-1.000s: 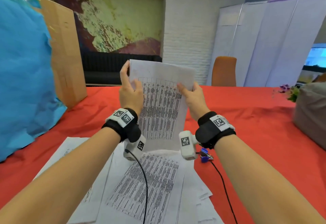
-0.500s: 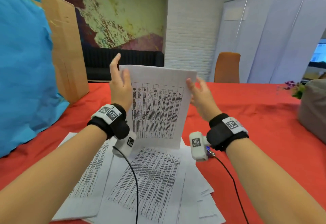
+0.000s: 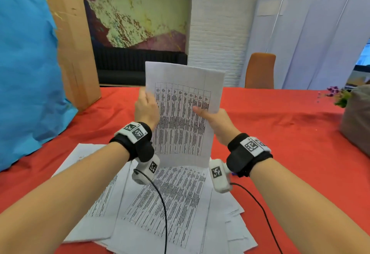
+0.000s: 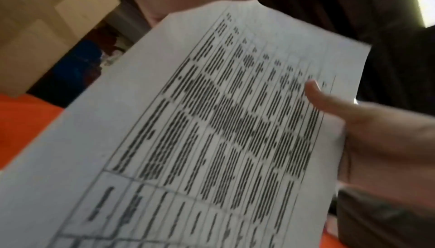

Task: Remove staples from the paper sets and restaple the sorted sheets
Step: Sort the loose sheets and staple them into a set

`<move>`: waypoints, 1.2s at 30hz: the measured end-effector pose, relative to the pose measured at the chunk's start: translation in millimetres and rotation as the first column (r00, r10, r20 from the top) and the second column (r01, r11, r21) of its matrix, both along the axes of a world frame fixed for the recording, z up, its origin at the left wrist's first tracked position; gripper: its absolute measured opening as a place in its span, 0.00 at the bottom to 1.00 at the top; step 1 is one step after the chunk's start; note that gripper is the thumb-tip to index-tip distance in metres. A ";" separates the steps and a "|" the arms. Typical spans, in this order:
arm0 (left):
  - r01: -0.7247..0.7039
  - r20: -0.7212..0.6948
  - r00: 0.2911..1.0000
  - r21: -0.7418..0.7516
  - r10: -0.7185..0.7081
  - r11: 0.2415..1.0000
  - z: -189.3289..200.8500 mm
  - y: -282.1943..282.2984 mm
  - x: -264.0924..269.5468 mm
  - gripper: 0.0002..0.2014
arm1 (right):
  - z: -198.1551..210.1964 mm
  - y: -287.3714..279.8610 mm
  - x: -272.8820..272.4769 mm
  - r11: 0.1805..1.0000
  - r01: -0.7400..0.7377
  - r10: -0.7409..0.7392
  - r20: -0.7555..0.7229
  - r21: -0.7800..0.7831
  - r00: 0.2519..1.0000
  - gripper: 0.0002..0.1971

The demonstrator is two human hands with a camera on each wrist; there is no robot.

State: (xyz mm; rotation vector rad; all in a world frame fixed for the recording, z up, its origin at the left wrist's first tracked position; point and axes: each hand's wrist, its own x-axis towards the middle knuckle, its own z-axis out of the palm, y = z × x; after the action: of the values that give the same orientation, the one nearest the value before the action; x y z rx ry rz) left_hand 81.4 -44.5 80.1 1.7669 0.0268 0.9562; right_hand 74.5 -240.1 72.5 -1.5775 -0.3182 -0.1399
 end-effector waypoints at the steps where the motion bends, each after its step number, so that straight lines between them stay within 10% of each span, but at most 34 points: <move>1: -0.010 0.037 0.999 0.024 0.009 1.000 -2.6 -2.6 -1.3 0.14 | -1.8 3.3 -2.1 0.999 0.014 -0.015 0.016 0.051 1.000 0.22; 6: -0.090 0.261 0.959 -0.090 0.111 0.992 16.4 -6.1 -4.9 0.02 | 12.5 5.3 -7.4 0.969 0.036 -0.067 0.119 0.244 0.991 0.11; 14: -0.093 -0.064 0.991 0.261 0.114 0.961 -12.6 11.1 4.5 0.12 | -27.0 -27.2 -12.8 0.883 -0.048 -0.013 -0.127 -0.466 0.992 0.13; 16: -0.045 -0.135 0.987 0.310 0.091 0.950 -3.2 18.7 7.6 0.12 | -10.5 -54.5 -13.7 0.683 -0.021 -0.115 -0.136 -0.730 0.984 0.23; 19: 0.139 -0.295 0.955 0.420 -0.010 0.897 -18.9 16.6 5.3 0.10 | -23.3 -117.0 -5.4 0.148 0.001 -0.358 -0.052 -0.989 0.932 0.27; 22: 0.324 -0.416 0.900 0.436 -0.131 0.839 -52.3 1.1 -7.9 0.12 | -68.8 -164.4 -7.0 -0.053 -0.117 -0.578 -0.065 -0.992 0.813 0.30; 28: 0.449 -0.476 0.840 0.344 -0.259 0.825 -72.7 -23.2 -28.2 0.17 | -75.1 -167.9 -10.6 0.257 0.372 -0.726 0.076 -0.892 0.684 0.24; 33: 0.458 -0.403 0.857 0.307 -0.322 0.834 -65.6 -42.7 -32.9 0.16 | -12.2 -112.6 -0.9 0.764 0.619 -0.607 0.123 -0.182 0.785 0.22; 36: 0.454 -0.375 0.866 0.314 -0.330 0.834 -64.9 -50.9 -34.6 0.15 | 2.8 -63.3 3.3 0.849 0.496 -0.520 0.117 0.182 0.846 0.05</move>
State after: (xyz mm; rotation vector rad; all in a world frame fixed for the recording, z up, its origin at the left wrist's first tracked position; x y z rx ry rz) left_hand 46.8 -95.3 15.1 2.1685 -0.3497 0.3877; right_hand 77.7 -303.4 75.3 -1.4753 -0.0020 -0.6964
